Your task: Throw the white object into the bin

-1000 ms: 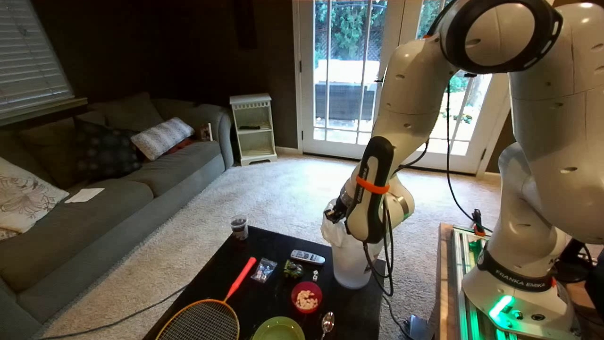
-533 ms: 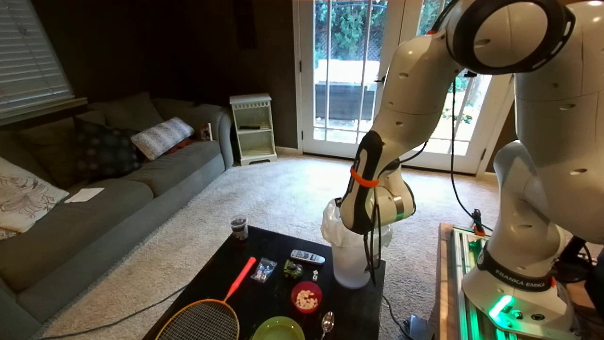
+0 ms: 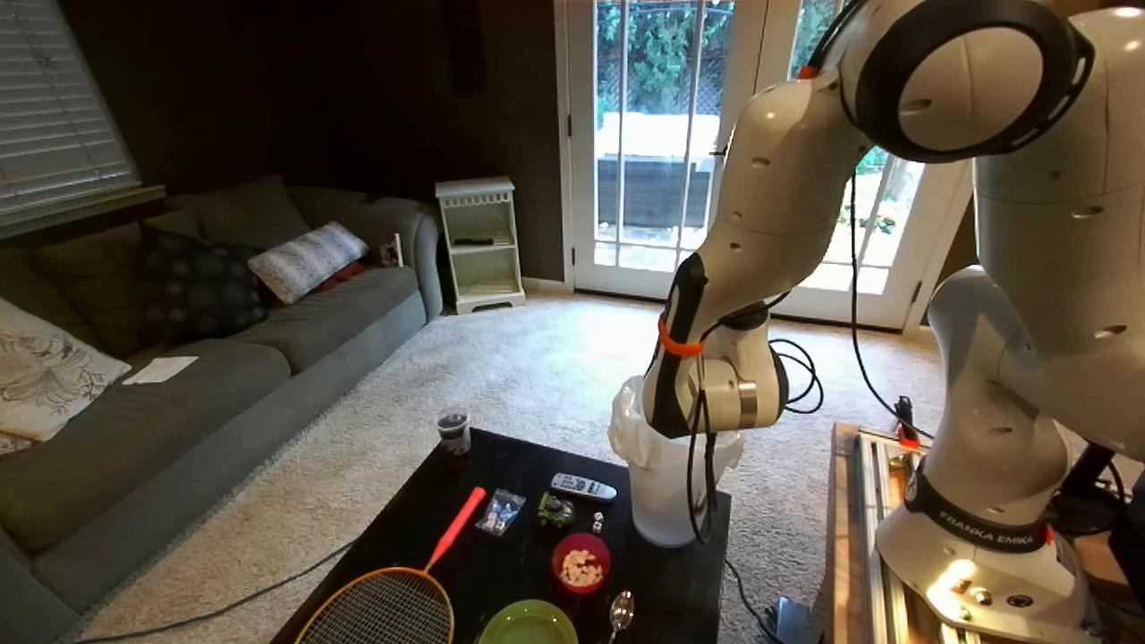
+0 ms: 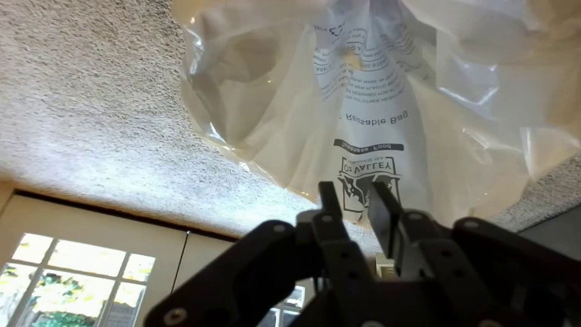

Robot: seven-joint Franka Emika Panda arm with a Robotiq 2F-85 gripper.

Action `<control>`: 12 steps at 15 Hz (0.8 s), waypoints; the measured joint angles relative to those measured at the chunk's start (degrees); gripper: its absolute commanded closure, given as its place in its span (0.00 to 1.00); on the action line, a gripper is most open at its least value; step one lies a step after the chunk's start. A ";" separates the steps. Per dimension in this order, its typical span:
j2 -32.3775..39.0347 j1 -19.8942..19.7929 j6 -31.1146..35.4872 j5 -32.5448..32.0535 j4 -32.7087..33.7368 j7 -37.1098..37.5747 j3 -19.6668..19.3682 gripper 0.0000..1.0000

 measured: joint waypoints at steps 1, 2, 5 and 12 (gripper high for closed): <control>-0.01 0.30 -0.01 0.60 0.04 -0.40 -0.02 0.37; -0.03 0.63 0.00 1.05 0.07 -0.80 -0.03 0.29; -0.26 1.86 0.11 1.47 0.25 -1.87 0.02 0.08; -5.91 5.49 1.44 -6.50 0.20 -6.60 4.62 0.00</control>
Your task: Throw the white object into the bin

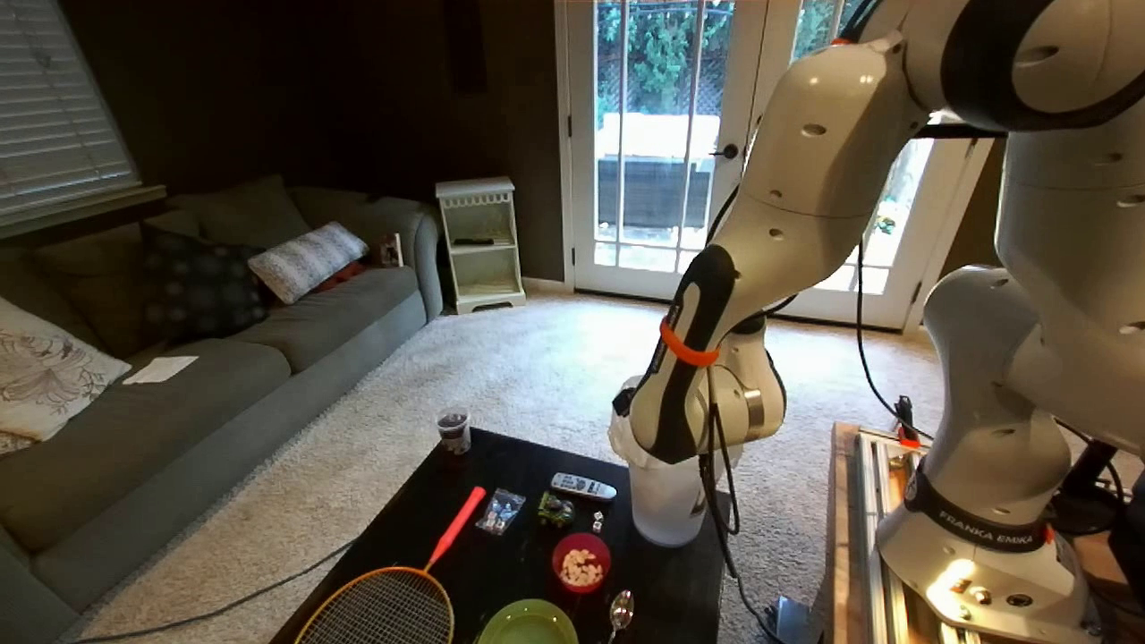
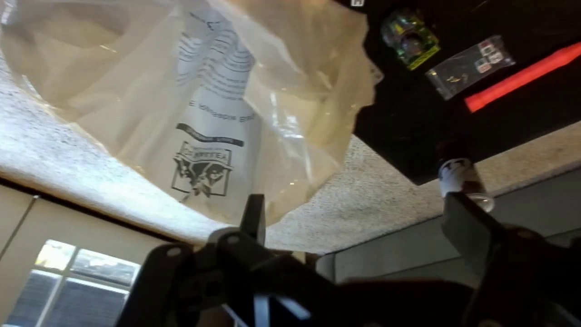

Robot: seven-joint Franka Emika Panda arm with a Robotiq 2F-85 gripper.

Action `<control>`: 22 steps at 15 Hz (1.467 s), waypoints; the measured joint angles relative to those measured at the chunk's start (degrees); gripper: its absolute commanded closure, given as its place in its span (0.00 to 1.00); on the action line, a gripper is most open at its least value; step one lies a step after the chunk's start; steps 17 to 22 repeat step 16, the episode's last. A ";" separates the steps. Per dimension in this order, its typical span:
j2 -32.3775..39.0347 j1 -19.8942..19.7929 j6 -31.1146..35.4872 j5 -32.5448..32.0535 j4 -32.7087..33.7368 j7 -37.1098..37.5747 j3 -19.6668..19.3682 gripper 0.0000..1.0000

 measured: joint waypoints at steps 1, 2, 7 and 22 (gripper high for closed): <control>-0.59 0.12 -0.30 -1.67 0.00 -0.15 1.03 0.00; -1.02 0.13 -1.04 -3.43 0.11 -0.32 2.07 0.00; -1.30 -1.76 -5.62 -17.89 0.48 0.59 6.88 0.00; -1.31 -12.89 -10.19 -34.72 2.39 1.39 14.96 0.00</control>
